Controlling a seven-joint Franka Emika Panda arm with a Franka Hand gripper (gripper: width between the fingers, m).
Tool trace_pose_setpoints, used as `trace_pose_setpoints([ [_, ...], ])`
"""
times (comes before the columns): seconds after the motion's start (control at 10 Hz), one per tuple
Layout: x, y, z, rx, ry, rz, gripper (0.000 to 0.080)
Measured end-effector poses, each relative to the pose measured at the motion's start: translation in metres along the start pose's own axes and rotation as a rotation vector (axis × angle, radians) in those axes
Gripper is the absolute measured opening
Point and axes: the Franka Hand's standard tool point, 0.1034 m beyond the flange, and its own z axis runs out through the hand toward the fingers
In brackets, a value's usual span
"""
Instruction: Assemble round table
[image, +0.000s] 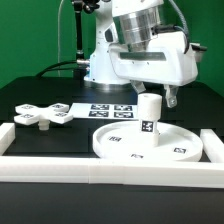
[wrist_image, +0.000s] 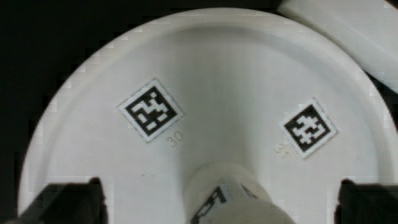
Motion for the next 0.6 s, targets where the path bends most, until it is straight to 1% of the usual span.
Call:
trace_pose_setpoints([
  [0.1,-0.001,0.000,0.000,-0.011,0.005,-0.149,0.0649],
  [0.2,-0.002,0.001,-0.001,-0.032,0.013,-0.298,0.0649],
  [0.3,-0.002,0.002,-0.002,-0.049,0.012,-0.455,0.0649],
  [0.4,-0.001,0.004,-0.004,-0.054,0.008,-0.571,0.0649],
  [0.5,0.000,0.010,-0.006,-0.055,0.005,-0.660,0.0649],
  [0.6,0.000,0.011,-0.006,-0.057,0.004,-0.709,0.0649],
])
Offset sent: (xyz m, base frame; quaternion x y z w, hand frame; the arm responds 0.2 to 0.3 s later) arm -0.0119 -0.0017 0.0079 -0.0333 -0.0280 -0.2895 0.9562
